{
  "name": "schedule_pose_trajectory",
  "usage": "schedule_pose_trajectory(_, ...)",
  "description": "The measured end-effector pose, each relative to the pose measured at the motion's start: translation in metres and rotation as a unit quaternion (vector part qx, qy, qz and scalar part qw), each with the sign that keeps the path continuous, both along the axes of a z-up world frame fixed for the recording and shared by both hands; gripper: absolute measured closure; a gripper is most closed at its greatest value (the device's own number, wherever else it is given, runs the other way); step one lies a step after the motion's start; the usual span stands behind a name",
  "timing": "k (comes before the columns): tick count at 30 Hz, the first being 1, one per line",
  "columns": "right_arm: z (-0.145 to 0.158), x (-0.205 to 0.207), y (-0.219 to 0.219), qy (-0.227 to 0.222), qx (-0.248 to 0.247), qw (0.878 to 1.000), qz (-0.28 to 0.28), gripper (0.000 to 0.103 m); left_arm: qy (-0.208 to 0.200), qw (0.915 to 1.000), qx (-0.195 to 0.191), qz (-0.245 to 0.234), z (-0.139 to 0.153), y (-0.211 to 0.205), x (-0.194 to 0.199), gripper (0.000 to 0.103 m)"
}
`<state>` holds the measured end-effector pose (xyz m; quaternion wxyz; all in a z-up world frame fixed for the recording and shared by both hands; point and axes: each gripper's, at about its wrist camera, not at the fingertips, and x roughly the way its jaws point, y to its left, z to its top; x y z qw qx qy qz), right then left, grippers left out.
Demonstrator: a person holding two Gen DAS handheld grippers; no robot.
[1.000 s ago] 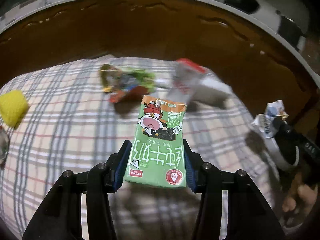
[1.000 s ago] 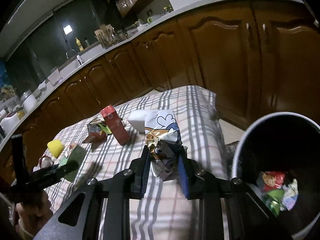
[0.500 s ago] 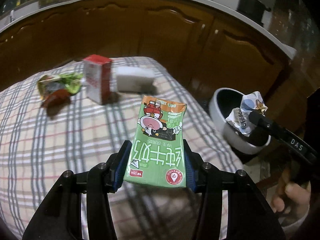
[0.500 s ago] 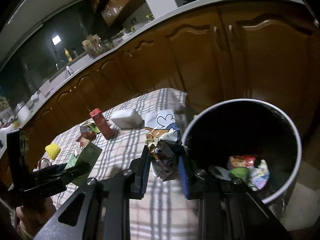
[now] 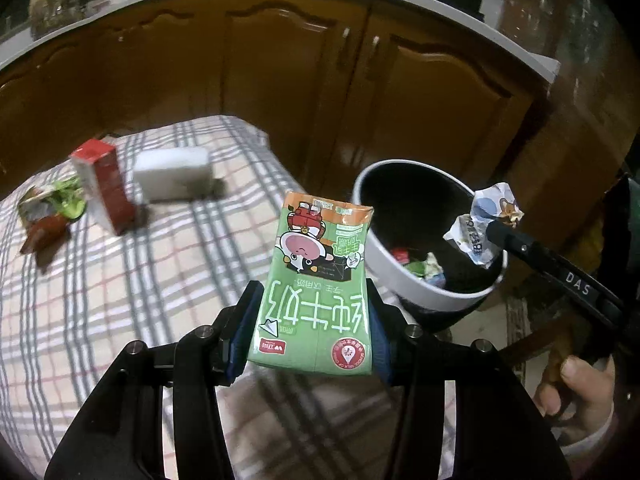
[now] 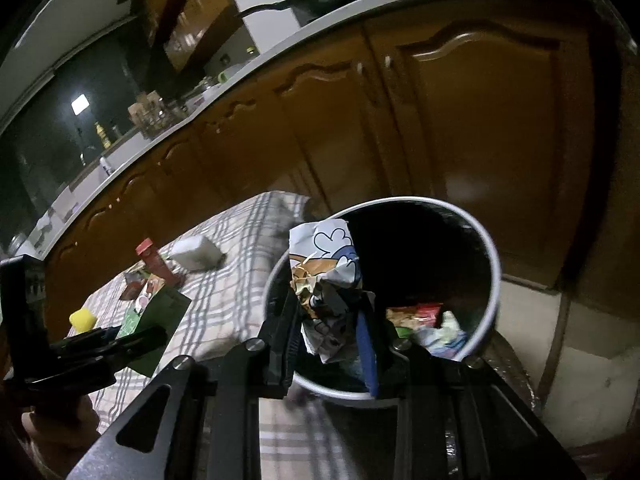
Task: Collect trash
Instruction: 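Carry the milk carton and foil wrapper over the black bin with both grippers, then open both grippers to drop the milk carton and foil wrapper into the bin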
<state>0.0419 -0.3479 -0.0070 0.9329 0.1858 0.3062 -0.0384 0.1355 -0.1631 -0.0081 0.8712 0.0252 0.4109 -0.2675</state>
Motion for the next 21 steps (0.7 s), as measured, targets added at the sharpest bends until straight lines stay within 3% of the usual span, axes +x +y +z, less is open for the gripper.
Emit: schedule_pose_trajectory(21,-0.002,-0.001,-0.036,0.006,0.005,1.0,-0.029,0.076,0.004,0.9974,0.024,-0.068,0.009,-0.088,0.016,0.055)
